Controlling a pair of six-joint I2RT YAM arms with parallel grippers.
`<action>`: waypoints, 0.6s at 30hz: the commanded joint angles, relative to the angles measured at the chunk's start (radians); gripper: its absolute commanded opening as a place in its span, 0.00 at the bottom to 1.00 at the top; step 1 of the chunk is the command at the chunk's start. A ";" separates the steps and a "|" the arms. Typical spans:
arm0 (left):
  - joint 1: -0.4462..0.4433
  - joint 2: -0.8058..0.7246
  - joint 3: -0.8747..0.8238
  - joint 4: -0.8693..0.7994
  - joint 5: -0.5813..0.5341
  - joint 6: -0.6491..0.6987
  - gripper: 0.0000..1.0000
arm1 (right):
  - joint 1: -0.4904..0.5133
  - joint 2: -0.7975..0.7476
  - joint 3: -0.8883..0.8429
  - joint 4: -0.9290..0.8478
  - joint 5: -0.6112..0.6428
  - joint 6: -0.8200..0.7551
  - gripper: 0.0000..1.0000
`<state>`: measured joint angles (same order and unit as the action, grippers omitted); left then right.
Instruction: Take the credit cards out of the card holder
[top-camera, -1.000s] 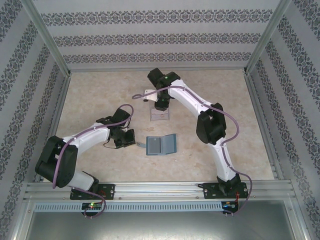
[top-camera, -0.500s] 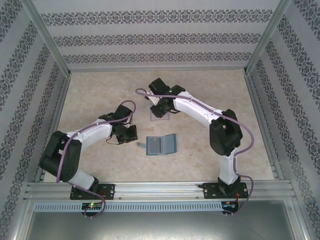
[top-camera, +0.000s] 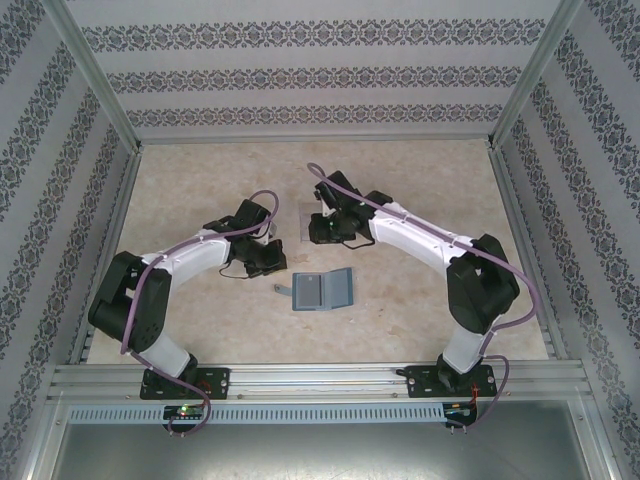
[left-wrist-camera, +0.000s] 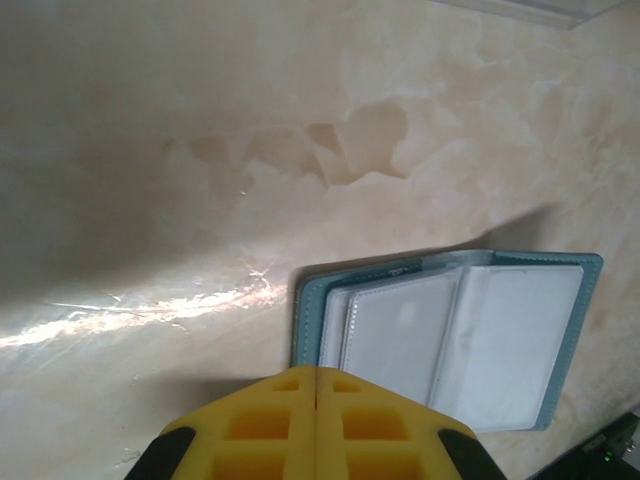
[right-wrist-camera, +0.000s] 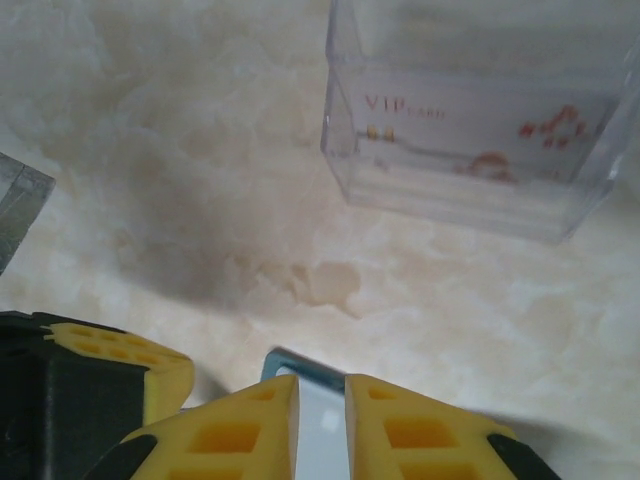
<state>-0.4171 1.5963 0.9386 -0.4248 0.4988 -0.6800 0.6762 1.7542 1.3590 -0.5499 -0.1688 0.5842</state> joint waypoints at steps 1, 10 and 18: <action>-0.009 0.015 0.032 0.023 0.066 0.019 0.01 | -0.007 -0.039 -0.039 0.046 -0.092 0.129 0.20; -0.057 0.066 0.051 0.005 0.102 0.024 0.00 | -0.007 -0.040 -0.175 0.148 -0.237 0.220 0.17; -0.070 0.111 0.042 -0.027 0.099 0.029 0.00 | -0.004 -0.035 -0.234 0.166 -0.251 0.242 0.14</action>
<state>-0.4721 1.6897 0.9695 -0.4202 0.5884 -0.6800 0.6762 1.7470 1.1442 -0.4091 -0.3946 0.8024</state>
